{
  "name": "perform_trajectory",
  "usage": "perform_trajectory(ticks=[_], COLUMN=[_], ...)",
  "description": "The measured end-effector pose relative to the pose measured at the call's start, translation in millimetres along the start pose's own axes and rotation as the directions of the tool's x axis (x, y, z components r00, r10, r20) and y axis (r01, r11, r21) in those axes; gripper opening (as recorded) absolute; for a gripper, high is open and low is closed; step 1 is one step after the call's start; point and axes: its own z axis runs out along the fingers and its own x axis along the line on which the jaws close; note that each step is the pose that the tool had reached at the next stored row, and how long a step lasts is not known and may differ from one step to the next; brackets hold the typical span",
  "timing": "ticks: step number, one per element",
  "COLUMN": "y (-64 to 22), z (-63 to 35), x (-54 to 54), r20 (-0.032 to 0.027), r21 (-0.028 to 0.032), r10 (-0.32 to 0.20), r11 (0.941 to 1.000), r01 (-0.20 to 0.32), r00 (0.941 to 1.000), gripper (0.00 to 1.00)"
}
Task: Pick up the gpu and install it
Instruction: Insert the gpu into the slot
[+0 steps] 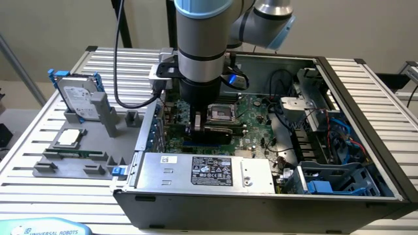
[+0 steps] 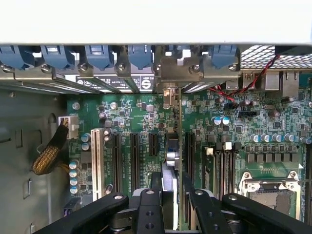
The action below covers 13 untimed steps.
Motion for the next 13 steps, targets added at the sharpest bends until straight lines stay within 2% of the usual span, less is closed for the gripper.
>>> perform_trajectory(ticks=[13], y=[0.3], z=[3.4], x=[-1.3], r20=[-0.0071], r21=[0.0001], r10=[0.000], r11=[1.0000], r01=[0.000], r00=[1.0000], gripper=[0.27])
